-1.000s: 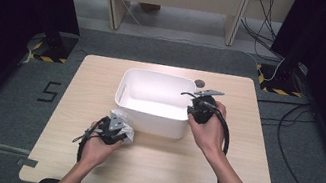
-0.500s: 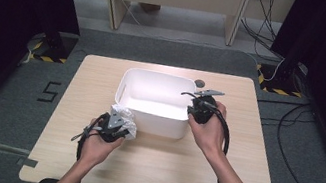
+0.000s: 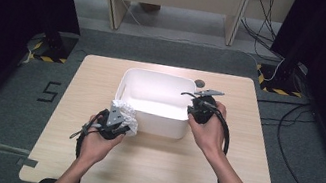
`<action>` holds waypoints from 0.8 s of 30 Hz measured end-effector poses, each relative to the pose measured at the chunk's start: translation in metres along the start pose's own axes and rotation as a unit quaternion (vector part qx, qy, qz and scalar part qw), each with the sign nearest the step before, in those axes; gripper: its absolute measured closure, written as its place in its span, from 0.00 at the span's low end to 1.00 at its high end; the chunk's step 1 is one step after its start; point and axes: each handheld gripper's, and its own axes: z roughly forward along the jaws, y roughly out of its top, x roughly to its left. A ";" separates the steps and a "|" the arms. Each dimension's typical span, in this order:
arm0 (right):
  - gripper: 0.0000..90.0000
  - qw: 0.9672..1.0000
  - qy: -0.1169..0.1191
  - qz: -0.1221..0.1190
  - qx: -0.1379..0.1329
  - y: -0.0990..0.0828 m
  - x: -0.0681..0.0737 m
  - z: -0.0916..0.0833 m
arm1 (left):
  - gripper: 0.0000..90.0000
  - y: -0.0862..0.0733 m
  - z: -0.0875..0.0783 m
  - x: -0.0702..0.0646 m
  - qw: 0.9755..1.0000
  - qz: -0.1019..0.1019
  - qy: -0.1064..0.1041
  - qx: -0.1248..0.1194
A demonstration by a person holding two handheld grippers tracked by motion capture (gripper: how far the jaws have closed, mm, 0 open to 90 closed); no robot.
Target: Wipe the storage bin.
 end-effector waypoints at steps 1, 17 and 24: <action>0.83 1.000 0.000 0.000 0.000 0.000 0.000 0.000 | 0.83 0.001 -0.001 0.000 1.000 0.000 0.000 0.000; 0.83 1.000 -0.001 -0.001 -0.001 0.000 0.000 0.000 | 0.83 -0.001 0.006 -0.004 1.000 0.005 0.004 0.002; 0.83 1.000 0.000 0.000 -0.001 0.000 0.000 0.001 | 0.83 -0.004 0.010 -0.005 1.000 0.006 0.007 -0.002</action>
